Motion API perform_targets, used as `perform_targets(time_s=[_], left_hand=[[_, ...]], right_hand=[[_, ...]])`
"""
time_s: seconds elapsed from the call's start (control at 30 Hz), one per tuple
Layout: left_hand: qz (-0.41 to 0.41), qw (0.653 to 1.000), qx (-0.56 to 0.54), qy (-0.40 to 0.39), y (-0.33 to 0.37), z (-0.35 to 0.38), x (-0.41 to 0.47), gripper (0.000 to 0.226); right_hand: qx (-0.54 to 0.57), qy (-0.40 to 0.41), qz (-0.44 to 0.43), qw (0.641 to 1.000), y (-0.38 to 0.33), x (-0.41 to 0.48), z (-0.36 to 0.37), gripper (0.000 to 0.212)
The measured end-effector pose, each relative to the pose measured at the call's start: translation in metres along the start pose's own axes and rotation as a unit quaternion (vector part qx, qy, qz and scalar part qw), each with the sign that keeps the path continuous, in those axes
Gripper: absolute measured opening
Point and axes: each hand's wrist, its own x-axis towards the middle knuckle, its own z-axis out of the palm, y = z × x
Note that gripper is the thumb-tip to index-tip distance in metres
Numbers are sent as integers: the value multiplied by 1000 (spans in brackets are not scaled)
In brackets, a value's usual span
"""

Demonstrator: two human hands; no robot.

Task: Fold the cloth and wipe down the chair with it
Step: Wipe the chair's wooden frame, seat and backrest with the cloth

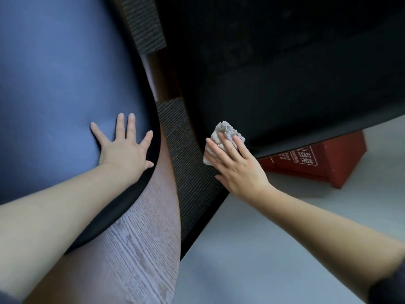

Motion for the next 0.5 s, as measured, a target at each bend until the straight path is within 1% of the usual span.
perform_targets(time_s=[0.1, 0.17, 0.23, 0.3, 0.4, 0.43, 0.47, 0.5], left_hand=[[5, 1000, -4, -14, -1, 0, 1, 85], [5, 1000, -6, -13, -1, 4, 1, 88], [3, 1000, -7, -11, 0, 5, 2, 89], [1, 1000, -11, -15, 0, 5, 3, 89], [2, 1000, -15, -15, 0, 4, 3, 89], [3, 1000, -16, -15, 0, 4, 3, 90], [3, 1000, -17, -16, 0, 3, 2, 90], [4, 1000, -17, -18, 0, 3, 2, 90]], right_hand=[[19, 26, 33, 999, -4, -16, 1, 66], [37, 57, 73, 995, 0, -30, 2, 62], [63, 93, 135, 984, 10, -44, 0, 59], [76, 121, 213, 967, 23, -56, -2, 57], [91, 133, 318, 934, 23, -55, -4, 58], [102, 134, 328, 929, 15, -51, -3, 59], [113, 133, 318, 932, 6, -45, 0, 60], [120, 130, 290, 940, -4, -41, 4, 60]])
